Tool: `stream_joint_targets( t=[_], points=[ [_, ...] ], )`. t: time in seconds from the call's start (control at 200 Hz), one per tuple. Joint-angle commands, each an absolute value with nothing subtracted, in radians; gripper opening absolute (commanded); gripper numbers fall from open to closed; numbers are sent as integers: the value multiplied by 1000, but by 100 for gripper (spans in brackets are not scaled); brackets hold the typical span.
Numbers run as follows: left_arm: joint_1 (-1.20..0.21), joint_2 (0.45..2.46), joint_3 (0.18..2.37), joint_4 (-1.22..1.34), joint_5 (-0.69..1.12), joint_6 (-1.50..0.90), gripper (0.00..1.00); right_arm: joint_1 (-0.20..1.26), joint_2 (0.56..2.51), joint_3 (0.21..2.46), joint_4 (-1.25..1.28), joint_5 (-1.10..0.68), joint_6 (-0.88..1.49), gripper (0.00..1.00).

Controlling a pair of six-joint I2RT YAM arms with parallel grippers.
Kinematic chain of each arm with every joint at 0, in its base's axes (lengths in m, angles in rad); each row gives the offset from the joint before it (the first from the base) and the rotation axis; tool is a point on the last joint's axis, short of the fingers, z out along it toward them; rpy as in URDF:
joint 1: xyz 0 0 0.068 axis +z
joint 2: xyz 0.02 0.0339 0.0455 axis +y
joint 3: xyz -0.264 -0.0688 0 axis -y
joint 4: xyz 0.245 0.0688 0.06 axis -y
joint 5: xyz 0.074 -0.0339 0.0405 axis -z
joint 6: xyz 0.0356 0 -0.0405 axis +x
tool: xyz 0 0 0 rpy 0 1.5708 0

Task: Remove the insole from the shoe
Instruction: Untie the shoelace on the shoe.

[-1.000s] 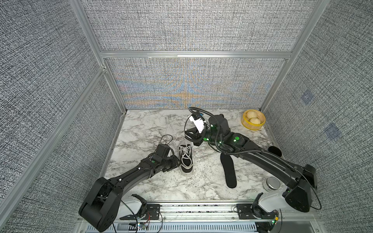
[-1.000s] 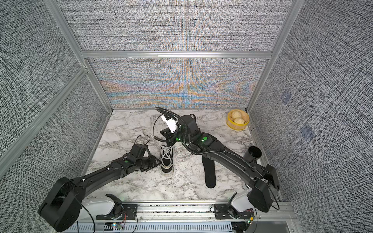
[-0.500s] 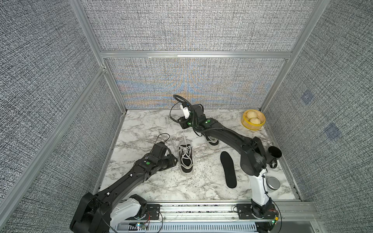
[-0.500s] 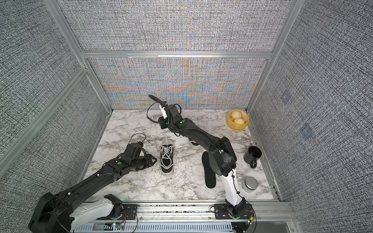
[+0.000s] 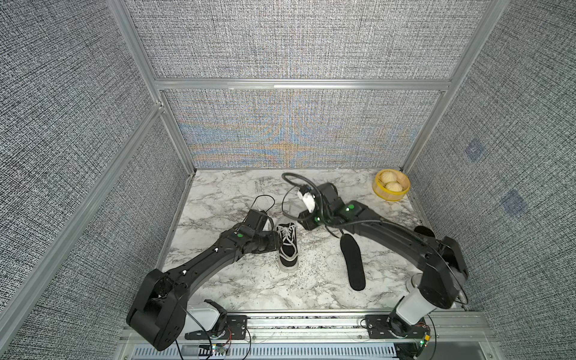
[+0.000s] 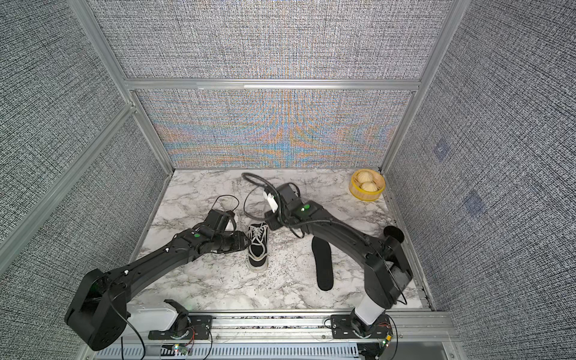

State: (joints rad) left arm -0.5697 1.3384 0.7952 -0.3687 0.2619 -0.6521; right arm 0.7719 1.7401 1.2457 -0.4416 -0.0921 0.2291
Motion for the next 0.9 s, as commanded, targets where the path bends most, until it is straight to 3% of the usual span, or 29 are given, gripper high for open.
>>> stream_joint_targets(
  t=[0.0, 0.26, 0.345, 0.435, 0.55, 0.665, 0.76, 0.896],
  points=[
    [-575, 1387, 821, -381, 275, -595, 54, 796, 1702, 1137, -268, -160, 347, 49],
    [-579, 1481, 830, -345, 287, -589, 53, 834, 1847, 1121, -153, -212, 400, 54],
    [-577, 1484, 827, -333, 279, -599, 46, 838, 1888, 1132, -141, -205, 408, 53],
    [-578, 1476, 825, -329, 268, -607, 33, 838, 1921, 1149, -153, -155, 417, 52],
    [-578, 1460, 807, -320, 243, -622, 15, 831, 1931, 1154, -157, -83, 444, 42],
    [-577, 1428, 781, -317, 190, -655, 0, 811, 1913, 1133, -156, -36, 477, 19],
    [-577, 1387, 753, -312, 148, -685, 0, 792, 1895, 1105, -161, -15, 483, 5],
    [-576, 1338, 726, -311, 116, -708, 0, 767, 1867, 1066, -163, -19, 482, 0]
  ],
)
